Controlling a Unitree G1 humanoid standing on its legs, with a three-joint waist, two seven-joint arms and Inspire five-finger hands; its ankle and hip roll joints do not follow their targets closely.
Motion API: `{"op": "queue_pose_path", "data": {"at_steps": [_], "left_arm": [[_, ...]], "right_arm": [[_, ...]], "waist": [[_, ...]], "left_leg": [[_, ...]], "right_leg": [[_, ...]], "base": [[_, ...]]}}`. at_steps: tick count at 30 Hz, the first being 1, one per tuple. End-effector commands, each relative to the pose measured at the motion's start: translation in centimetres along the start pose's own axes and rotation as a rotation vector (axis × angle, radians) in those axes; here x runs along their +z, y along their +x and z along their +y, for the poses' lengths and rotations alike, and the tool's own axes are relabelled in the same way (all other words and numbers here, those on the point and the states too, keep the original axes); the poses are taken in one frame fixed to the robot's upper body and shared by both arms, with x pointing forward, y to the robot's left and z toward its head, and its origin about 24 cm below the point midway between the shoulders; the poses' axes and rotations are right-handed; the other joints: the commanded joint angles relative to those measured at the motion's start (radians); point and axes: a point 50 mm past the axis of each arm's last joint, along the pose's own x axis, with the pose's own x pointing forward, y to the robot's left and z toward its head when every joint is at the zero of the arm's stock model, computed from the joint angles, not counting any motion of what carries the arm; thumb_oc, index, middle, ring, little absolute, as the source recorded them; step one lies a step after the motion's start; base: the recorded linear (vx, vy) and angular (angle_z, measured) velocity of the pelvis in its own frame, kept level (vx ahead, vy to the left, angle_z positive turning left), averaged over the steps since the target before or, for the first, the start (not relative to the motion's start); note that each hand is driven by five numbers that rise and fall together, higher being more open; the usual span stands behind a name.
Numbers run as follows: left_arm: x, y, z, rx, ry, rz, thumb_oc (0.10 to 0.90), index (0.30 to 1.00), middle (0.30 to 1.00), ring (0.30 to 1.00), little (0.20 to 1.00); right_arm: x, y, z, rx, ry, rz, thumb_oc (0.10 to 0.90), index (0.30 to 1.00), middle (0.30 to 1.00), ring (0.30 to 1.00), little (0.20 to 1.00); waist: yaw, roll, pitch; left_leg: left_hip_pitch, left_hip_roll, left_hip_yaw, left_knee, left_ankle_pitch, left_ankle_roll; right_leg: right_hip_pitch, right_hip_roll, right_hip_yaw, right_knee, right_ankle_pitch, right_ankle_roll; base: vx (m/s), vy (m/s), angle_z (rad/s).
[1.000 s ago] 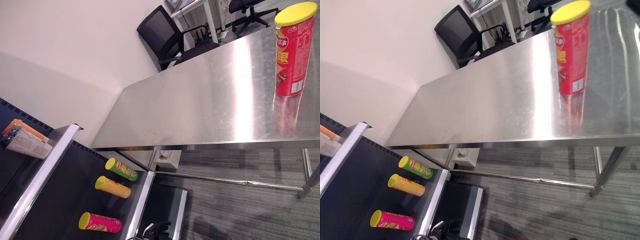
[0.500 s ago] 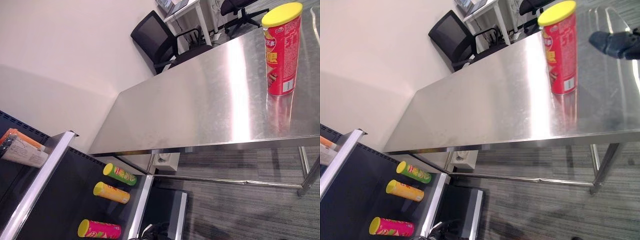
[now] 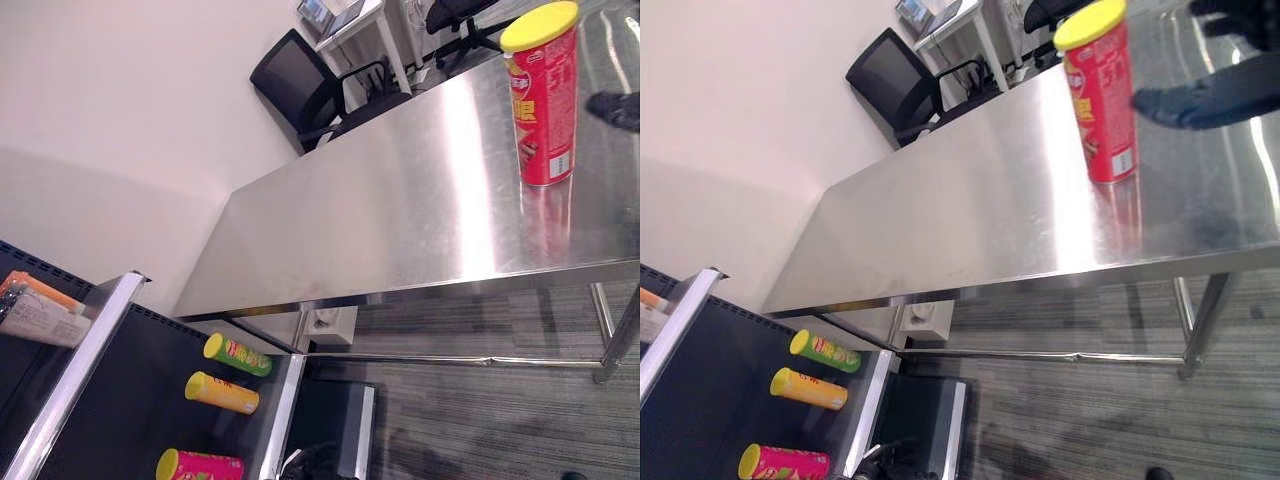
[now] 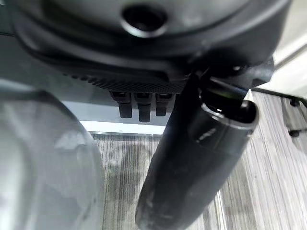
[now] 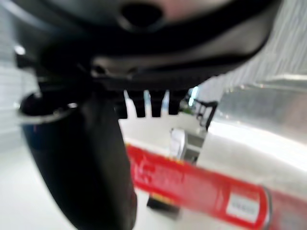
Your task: Put the goods on the table back onto the shelves and tidy them up.
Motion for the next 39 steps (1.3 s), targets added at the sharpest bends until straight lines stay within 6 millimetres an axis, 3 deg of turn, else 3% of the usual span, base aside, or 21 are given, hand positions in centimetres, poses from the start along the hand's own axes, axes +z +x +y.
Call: {"op": "queue_pose_path", "data": {"at_steps": [1,2,5,14,23,34,39], "left_arm": [[5.2,1.3,-9.4,-0.098,-0.35,-0.103,0.8,0.9,0.9,0.9,0.9],[2.0,-0.6,7.2,0.232,-0.012,-0.025,0.8,0.9,0.9,0.9,0.9],[1.8,-0.7,7.3,0.236,-0.02,-0.02,0.8,0.9,0.9,0.9,0.9],[1.7,-0.8,7.6,0.257,-0.045,-0.017,0.8,0.9,0.9,0.9,0.9],[1.6,-0.8,7.6,0.263,-0.031,-0.015,0.8,0.9,0.9,0.9,0.9],[1.9,-0.7,7.4,0.261,0.009,-0.025,0.8,0.9,0.9,0.9,0.9],[1.8,-0.8,7.5,0.263,0.016,-0.021,0.8,0.9,0.9,0.9,0.9]], "right_arm": [[-4.9,5.2,13.3,0.06,0.451,-0.253,0.8,0.9,0.9,0.9,0.9],[-9.2,-4.2,18.7,-0.214,0.772,-0.148,0.8,0.9,0.9,0.9,0.9],[-9.5,-4.1,18.9,-0.222,0.785,-0.132,0.8,0.9,0.9,0.9,0.9],[-9.9,-3.8,18.6,-0.297,0.796,-0.112,0.8,0.9,0.9,0.9,0.9],[-9.9,-5.1,17.3,-0.39,0.718,-0.114,0.8,0.9,0.9,0.9,0.9],[-8.4,-6.4,15.7,-0.473,0.646,-0.201,0.8,0.9,0.9,0.9,0.9],[-9.1,-6.3,15.3,-0.509,0.642,-0.177,0.8,0.9,0.9,0.9,0.9]], "waist": [[-0.257,-0.048,-0.037],[-0.223,-0.483,0.053],[-0.216,-0.485,0.052],[-0.208,-0.487,0.053],[-0.22,-0.478,0.054],[-0.245,-0.468,0.053],[-0.244,-0.469,0.05]], "left_leg": [[-0.033,0.129,0.006,-0.114,0.091,0.008],[0.117,0.164,-0.075,-0.114,0.079,-0.016],[0.117,0.163,-0.08,-0.114,0.077,-0.014],[0.115,0.156,-0.089,-0.114,0.074,-0.011],[0.117,0.151,-0.086,-0.114,0.068,-0.007],[0.125,0.152,-0.076,-0.114,0.06,-0.007],[0.127,0.153,-0.074,-0.114,0.058,-0.008]], "right_leg": [[0.053,0.203,-0.094,0.069,-0.153,-0.095],[0.252,0.228,-0.184,0.054,-0.172,-0.117],[0.254,0.226,-0.19,0.054,-0.172,-0.117],[0.255,0.218,-0.198,0.055,-0.171,-0.116],[0.253,0.214,-0.192,0.052,-0.169,-0.112],[0.252,0.217,-0.182,0.05,-0.17,-0.111],[0.254,0.217,-0.182,0.048,-0.17,-0.111]], "base": [[-0.15,-0.001,-0.04],[-0.15,0.001,-0.13],[-0.01,-0.029,1.76],[0.01,0.006,-0.35],[0.01,-0.003,0.07],[0.0,-0.004,0.0],[-0.01,-0.008,-0.11]]}}
